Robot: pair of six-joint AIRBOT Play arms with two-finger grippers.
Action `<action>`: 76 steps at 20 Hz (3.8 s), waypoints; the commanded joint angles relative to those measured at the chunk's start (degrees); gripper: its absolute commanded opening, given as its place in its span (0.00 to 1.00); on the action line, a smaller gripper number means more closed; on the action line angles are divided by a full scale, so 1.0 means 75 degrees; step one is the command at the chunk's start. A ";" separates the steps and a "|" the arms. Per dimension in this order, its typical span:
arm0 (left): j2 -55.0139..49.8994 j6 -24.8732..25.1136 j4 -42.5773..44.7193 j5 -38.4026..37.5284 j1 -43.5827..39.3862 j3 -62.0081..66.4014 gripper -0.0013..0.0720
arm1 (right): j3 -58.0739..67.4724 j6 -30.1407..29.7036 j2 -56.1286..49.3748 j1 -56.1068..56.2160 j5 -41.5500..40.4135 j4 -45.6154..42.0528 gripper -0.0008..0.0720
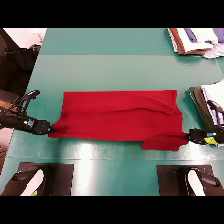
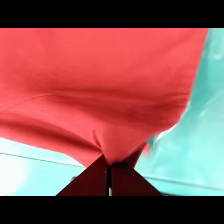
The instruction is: Fold the shirts.
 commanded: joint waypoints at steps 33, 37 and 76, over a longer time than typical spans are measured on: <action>-0.4497 0.0615 -0.2349 0.2241 0.0003 0.3136 0.06 | 0.5916 -0.0804 -0.7265 0.0259 -0.0705 0.1827 0.70; -0.4444 0.0606 -0.2378 0.1827 0.0003 0.3133 0.06 | 0.4610 -0.0871 -0.6918 -0.0717 -0.1011 0.1906 0.97; -0.8390 -0.0790 -0.2294 0.3995 -0.6545 0.6452 0.05 | 0.9221 0.0554 -0.6834 0.3249 -0.0096 0.2897 0.04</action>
